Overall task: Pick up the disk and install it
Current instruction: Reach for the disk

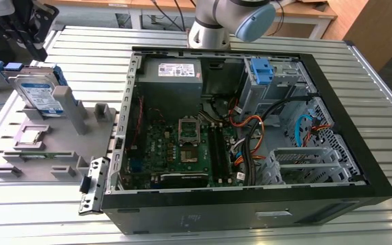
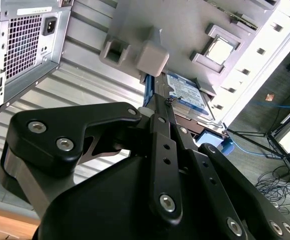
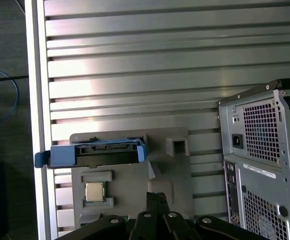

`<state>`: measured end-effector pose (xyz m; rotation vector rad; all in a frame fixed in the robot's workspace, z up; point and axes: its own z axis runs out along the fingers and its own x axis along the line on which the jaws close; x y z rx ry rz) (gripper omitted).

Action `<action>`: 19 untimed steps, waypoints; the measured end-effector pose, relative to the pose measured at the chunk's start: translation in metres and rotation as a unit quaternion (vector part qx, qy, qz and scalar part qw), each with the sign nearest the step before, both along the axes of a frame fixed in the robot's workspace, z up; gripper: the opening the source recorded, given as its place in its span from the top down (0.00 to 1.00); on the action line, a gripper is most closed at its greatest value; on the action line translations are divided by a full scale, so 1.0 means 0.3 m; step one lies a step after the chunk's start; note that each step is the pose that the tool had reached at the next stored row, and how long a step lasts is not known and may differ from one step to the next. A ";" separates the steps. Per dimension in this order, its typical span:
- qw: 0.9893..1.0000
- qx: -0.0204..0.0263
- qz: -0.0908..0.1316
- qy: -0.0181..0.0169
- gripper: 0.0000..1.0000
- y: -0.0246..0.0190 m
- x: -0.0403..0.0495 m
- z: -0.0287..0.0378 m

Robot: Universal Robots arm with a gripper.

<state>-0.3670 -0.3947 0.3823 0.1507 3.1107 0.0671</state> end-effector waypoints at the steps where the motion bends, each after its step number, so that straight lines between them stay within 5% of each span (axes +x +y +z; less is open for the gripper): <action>1: 1.000 0.000 0.000 0.000 0.89 0.000 -0.001 -0.001; 19: 1.000 0.000 0.000 0.000 0.89 0.018 -0.035 -0.021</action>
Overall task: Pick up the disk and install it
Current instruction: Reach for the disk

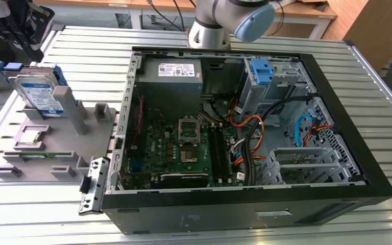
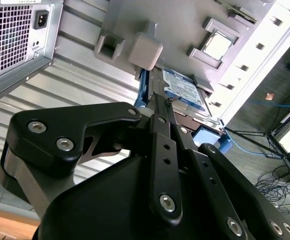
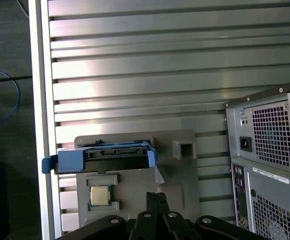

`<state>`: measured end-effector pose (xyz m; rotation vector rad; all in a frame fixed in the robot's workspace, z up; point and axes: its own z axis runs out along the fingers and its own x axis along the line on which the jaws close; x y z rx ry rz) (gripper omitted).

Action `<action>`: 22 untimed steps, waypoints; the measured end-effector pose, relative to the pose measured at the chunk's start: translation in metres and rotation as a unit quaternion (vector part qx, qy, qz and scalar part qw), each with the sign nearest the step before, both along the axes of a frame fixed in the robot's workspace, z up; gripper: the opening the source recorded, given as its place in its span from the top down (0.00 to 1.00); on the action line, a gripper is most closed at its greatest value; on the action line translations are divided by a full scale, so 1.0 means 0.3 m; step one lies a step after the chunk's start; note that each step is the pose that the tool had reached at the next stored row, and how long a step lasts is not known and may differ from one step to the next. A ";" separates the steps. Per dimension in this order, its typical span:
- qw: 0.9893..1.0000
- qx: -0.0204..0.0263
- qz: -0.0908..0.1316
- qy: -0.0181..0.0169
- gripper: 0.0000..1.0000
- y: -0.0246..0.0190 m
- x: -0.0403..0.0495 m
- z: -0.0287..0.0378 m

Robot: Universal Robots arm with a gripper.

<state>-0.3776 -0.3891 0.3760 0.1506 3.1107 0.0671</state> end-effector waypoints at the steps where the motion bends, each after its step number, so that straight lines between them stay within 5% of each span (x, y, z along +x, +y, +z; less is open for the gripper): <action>1: 1.000 0.000 0.000 0.000 0.89 0.001 -0.002 -0.001; 22: 1.000 0.000 0.000 0.000 0.89 0.024 -0.045 -0.028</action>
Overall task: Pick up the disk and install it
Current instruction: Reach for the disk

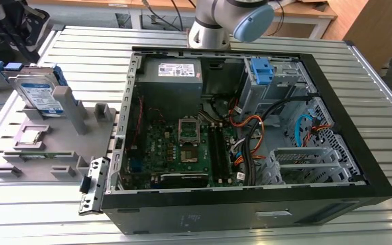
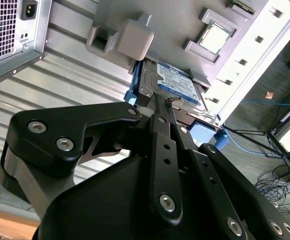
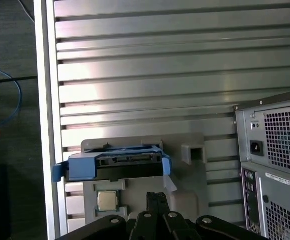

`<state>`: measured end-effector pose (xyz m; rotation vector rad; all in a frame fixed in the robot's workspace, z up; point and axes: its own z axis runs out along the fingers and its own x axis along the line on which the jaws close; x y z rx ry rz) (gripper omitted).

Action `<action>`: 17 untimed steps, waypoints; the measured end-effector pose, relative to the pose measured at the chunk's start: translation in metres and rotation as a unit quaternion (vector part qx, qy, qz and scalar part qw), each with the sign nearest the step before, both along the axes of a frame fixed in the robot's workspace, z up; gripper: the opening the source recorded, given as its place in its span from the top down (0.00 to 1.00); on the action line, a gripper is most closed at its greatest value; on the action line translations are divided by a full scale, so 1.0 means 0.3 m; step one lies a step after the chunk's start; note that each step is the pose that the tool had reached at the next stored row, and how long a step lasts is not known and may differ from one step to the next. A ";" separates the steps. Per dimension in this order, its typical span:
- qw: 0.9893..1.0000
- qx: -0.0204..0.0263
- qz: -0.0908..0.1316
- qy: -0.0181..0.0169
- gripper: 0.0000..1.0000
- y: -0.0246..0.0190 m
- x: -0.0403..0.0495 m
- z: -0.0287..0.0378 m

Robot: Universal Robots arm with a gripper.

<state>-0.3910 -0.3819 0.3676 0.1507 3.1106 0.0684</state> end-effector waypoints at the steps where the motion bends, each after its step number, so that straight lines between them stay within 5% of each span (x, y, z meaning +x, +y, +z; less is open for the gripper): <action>1: 1.000 0.000 0.000 0.000 0.89 0.001 -0.002 -0.002; 17: 1.000 0.001 0.000 0.000 0.89 0.030 -0.031 -0.024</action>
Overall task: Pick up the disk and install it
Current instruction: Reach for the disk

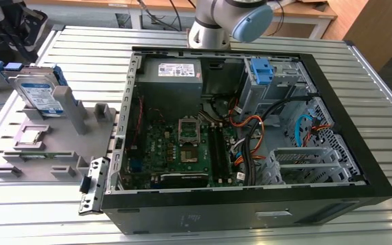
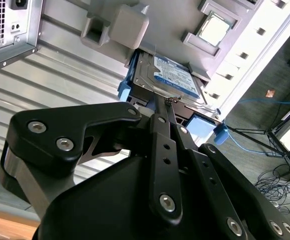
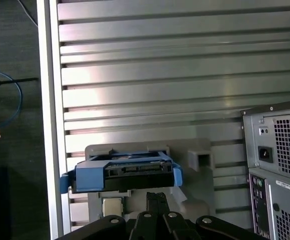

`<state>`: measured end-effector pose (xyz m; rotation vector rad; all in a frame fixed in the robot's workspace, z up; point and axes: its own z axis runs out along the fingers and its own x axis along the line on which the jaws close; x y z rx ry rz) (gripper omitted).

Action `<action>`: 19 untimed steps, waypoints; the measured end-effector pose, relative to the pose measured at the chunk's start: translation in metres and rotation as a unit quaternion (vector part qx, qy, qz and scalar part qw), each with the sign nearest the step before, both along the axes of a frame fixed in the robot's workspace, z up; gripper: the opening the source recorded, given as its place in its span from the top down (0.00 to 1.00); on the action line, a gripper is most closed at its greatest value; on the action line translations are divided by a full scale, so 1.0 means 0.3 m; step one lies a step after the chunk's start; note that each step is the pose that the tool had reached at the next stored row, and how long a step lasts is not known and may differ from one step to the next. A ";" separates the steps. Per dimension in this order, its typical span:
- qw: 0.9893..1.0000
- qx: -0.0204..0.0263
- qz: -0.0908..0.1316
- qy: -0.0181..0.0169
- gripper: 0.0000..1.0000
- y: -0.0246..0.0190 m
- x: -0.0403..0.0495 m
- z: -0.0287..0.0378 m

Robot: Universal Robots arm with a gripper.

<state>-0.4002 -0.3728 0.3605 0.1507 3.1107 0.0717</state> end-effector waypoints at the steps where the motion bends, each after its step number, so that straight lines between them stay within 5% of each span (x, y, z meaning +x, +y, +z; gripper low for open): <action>1: 1.000 0.000 0.000 0.000 0.89 0.002 -0.002 -0.001; 19: 1.000 0.003 0.000 0.000 0.89 0.023 -0.040 -0.020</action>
